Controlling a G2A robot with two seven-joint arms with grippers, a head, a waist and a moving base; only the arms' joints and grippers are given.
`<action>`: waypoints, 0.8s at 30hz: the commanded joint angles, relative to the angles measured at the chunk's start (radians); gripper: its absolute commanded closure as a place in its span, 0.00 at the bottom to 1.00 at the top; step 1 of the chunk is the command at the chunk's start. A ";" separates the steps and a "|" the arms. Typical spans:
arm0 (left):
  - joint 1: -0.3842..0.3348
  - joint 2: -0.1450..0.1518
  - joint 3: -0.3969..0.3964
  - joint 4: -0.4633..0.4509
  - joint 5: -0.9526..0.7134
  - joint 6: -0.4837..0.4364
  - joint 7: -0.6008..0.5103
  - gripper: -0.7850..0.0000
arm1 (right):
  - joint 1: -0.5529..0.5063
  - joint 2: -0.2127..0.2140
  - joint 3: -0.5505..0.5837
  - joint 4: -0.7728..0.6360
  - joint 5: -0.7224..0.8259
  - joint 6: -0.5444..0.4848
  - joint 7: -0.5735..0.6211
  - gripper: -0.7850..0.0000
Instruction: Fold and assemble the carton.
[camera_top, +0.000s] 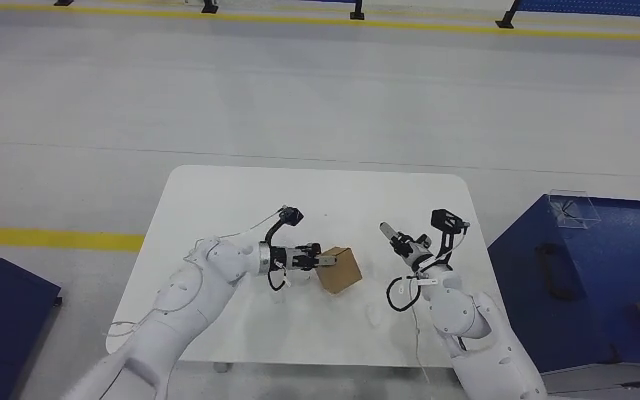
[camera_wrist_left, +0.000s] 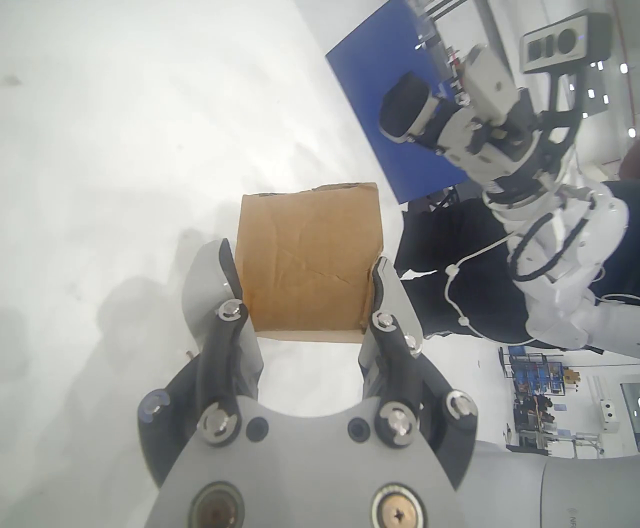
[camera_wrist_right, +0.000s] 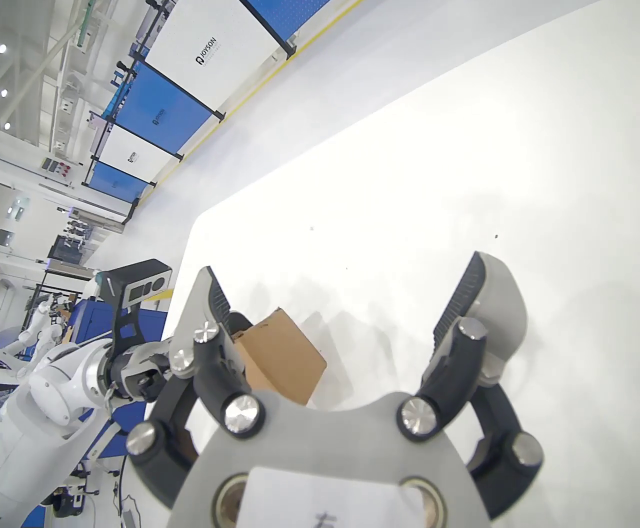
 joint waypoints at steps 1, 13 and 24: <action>-0.014 -0.011 0.008 0.034 -0.004 0.002 0.003 0.04 | 0.009 -0.002 -0.006 0.007 -0.005 0.006 0.009 0.00; -0.064 0.019 -0.018 0.067 0.290 -0.085 0.434 0.18 | 0.041 -0.017 -0.049 0.023 -0.013 0.026 0.028 0.00; 0.198 0.118 -0.035 -0.461 1.034 0.037 0.925 1.00 | 0.055 -0.031 -0.064 0.044 0.001 0.071 0.029 0.00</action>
